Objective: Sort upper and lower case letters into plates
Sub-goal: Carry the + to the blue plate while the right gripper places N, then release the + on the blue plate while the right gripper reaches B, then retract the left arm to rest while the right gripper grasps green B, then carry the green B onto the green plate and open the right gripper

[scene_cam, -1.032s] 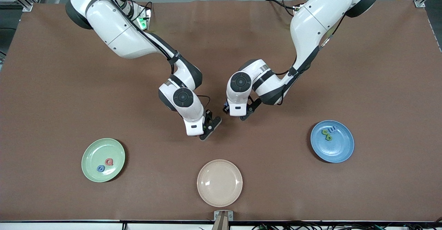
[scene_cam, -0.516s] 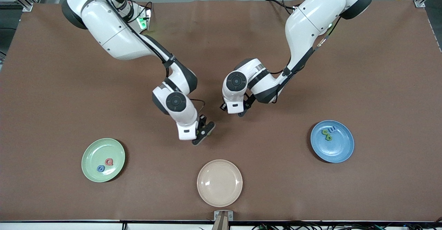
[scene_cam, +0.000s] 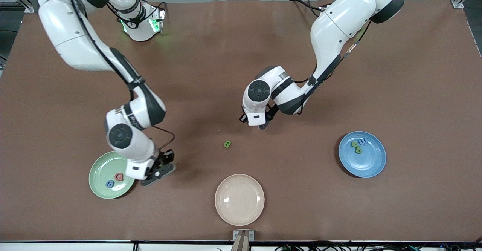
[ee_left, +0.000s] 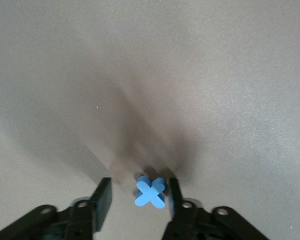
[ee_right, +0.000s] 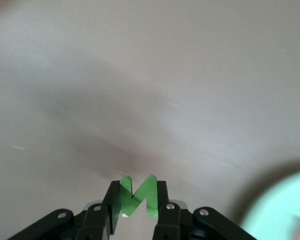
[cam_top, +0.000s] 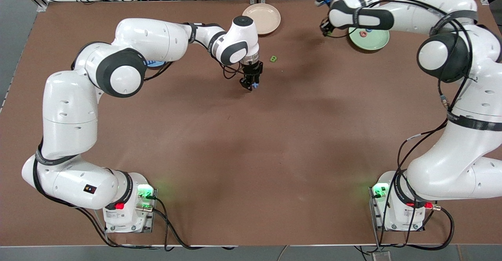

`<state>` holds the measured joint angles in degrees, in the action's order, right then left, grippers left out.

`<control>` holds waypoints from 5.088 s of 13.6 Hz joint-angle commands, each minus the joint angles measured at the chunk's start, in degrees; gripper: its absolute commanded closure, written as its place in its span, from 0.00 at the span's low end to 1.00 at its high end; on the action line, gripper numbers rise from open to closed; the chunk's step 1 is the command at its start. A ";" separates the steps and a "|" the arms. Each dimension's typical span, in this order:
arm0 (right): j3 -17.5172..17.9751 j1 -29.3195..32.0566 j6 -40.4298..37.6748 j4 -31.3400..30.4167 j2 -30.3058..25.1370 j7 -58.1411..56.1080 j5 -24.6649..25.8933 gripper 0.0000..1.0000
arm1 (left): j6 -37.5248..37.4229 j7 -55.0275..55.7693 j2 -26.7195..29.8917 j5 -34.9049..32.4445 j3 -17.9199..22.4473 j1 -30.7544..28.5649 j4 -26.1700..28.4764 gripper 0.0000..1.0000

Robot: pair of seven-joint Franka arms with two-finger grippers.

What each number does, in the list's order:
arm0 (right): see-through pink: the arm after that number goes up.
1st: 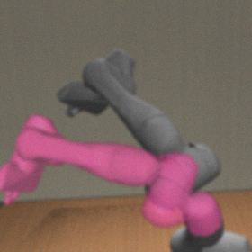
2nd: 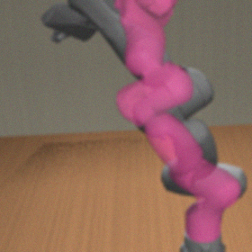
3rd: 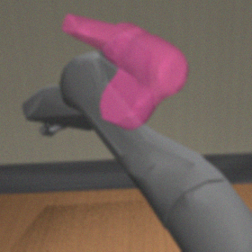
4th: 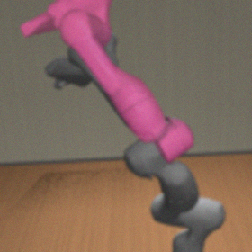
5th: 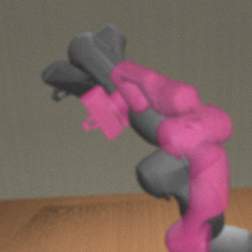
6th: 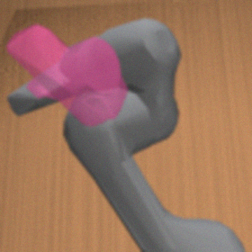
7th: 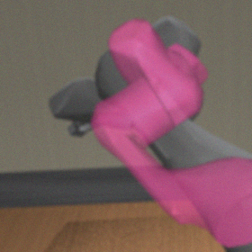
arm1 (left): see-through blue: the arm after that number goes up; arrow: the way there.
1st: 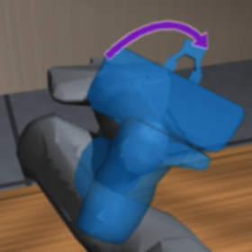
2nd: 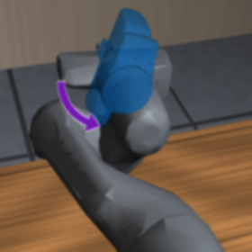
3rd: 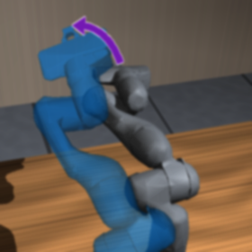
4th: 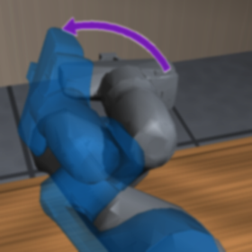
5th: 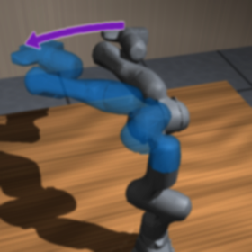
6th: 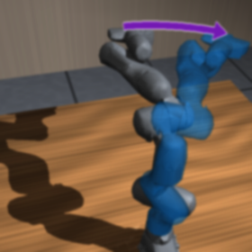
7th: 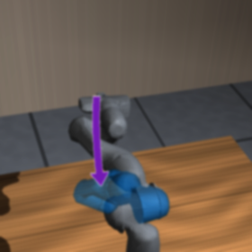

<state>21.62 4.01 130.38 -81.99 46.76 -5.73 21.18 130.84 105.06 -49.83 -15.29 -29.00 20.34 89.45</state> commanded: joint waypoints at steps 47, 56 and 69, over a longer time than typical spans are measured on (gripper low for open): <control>-3.52 -27.30 -1.98 12.73 11.87 80.88 -0.09 0.97 | -41.37 -92.32 28.98 -2.32 -17.68 -52.95 -10.97 0.00; -3.69 -10.98 -16.03 14.84 5.81 43.15 0.53 0.99 | -45.58 -92.50 43.85 10.63 12.65 -28.43 -7.19 0.00; -3.52 9.00 -16.30 10.53 4.31 4.33 2.64 0.05 | -45.23 -90.82 50.18 15.72 20.91 -20.78 -0.43 0.00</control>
<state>16.94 12.28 113.52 -68.73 52.72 -1.43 22.43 85.17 13.90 -1.97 -2.15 -9.74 -1.00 86.30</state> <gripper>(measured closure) 0.595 0.000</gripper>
